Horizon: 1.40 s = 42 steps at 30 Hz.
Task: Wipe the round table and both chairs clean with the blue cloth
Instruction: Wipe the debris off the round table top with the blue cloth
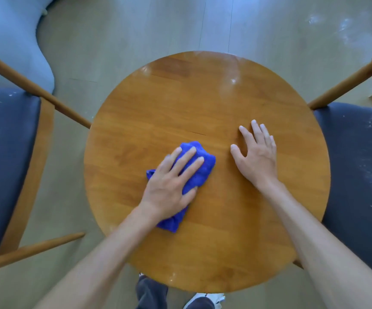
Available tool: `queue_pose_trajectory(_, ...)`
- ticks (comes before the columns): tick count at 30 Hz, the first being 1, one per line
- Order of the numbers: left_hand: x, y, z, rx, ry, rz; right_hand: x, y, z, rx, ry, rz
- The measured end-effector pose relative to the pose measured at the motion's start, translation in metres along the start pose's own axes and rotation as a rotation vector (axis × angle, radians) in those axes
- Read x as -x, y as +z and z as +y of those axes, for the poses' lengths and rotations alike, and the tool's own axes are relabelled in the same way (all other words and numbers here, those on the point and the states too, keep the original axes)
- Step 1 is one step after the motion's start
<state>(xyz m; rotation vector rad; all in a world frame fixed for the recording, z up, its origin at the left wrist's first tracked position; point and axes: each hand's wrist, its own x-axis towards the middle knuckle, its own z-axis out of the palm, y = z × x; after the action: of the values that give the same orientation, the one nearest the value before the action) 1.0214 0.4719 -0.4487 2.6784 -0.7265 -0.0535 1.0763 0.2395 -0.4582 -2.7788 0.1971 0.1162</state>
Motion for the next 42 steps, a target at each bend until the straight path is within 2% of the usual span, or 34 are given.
queue_pose_trajectory(5,-0.068,-0.024,-0.079,-0.041,-0.338,0.074,0.056,-0.004,0.038,0.038,-0.075,0.073)
queue_pose_trajectory(7,-0.065,-0.022,-0.074,-0.049,-0.358,0.103,0.056,0.001,0.04,0.063,-0.082,0.108)
queue_pose_trajectory(10,-0.024,-0.006,-0.02,-0.043,-0.233,0.09,0.055,0.003,0.039,0.1,-0.08,0.109)
queue_pose_trajectory(16,0.115,0.039,0.122,0.029,0.125,-0.088,0.055,0.002,0.038,0.143,-0.077,0.082)
queue_pose_trajectory(18,0.132,0.044,0.135,0.077,0.199,-0.1,0.055,0.002,0.038,0.148,-0.075,0.074)
queue_pose_trajectory(21,0.134,0.033,0.101,0.144,0.215,-0.056,0.056,0.002,0.039,0.144,-0.075,0.065)
queue_pose_trajectory(23,0.129,0.014,0.054,0.122,0.118,0.004,0.057,0.003,0.038,0.144,-0.074,0.067)
queue_pose_trajectory(29,0.054,-0.051,-0.126,0.032,-0.426,0.136,0.056,0.005,0.038,0.125,-0.063,0.094)
queue_pose_trajectory(31,0.038,-0.055,-0.139,0.03,-0.539,0.187,0.056,0.004,0.038,0.124,-0.062,0.094)
queue_pose_trajectory(33,0.044,-0.05,-0.119,0.036,-0.606,0.209,0.056,0.003,0.037,0.12,-0.059,0.09)
queue_pose_trajectory(36,0.089,-0.027,-0.042,0.031,-0.501,0.166,0.057,0.001,0.034,0.122,-0.053,0.085)
queue_pose_trajectory(39,0.134,0.013,0.064,0.074,-0.222,0.042,0.057,-0.001,0.034,0.092,-0.062,0.089)
queue_pose_trajectory(42,0.122,0.048,0.133,0.108,0.045,-0.043,0.056,-0.003,0.039,-0.129,-0.059,0.116)
